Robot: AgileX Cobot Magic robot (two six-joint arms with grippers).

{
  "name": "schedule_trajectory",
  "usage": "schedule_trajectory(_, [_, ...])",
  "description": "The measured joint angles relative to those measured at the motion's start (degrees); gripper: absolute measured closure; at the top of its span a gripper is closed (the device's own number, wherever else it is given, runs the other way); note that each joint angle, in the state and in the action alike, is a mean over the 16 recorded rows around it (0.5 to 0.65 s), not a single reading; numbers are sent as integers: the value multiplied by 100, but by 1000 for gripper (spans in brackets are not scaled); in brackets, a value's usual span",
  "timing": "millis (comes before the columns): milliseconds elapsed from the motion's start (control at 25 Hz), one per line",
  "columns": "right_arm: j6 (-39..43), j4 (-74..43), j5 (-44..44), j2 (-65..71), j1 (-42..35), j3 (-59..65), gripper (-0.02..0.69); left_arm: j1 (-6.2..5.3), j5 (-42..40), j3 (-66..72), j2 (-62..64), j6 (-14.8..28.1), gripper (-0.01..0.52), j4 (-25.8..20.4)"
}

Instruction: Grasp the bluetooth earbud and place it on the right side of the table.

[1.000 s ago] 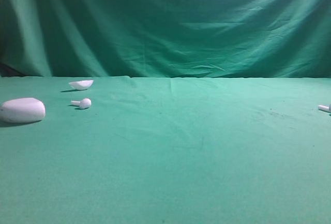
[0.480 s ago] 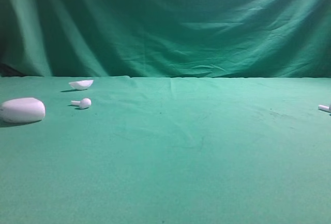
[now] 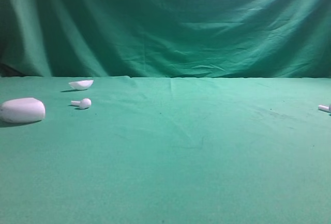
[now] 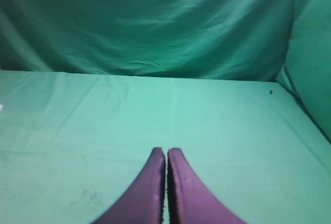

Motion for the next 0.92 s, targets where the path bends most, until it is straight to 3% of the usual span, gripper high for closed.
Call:
schedule_trajectory(400, [38, 243, -1053, -426, -393, 1777, 665, 0, 0, 0, 0, 0, 514, 0])
schedule_trajectory(920, [37, 437, -1020, -428, -436, 2072, 665, 0, 0, 0, 0, 0, 514, 0])
